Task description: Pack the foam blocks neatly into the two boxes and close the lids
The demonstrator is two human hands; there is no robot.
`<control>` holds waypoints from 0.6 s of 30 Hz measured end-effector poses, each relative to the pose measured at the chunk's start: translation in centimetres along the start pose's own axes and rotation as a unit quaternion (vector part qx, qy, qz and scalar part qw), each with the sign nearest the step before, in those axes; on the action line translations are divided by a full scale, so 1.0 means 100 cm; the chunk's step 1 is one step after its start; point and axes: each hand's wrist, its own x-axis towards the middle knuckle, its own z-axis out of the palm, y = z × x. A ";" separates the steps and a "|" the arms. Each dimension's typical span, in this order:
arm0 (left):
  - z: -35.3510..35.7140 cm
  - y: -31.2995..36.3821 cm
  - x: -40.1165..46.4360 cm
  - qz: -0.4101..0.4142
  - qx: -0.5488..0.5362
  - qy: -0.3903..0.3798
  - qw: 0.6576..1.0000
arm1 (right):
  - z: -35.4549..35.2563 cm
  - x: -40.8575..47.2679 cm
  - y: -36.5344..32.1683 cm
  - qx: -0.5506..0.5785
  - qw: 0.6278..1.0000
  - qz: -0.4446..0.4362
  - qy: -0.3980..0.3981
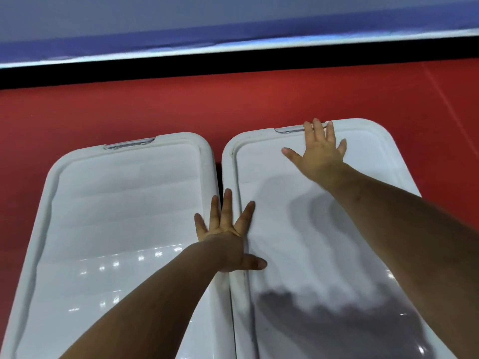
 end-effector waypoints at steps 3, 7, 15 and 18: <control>0.002 0.001 0.001 -0.006 0.004 0.014 1.000 | 0.001 -0.011 -0.015 -0.035 0.998 0.035 -0.048; 0.008 -0.002 0.001 0.006 0.002 0.057 0.998 | 0.007 -0.083 -0.034 -0.070 0.987 -0.027 -0.145; 0.087 0.012 -0.080 -0.094 -0.190 0.186 0.959 | 0.018 -0.347 0.006 -0.053 0.943 -0.098 -0.312; 0.126 0.008 -0.131 -0.025 -0.180 0.166 0.969 | 0.021 -0.407 0.001 -0.039 0.952 -0.069 -0.295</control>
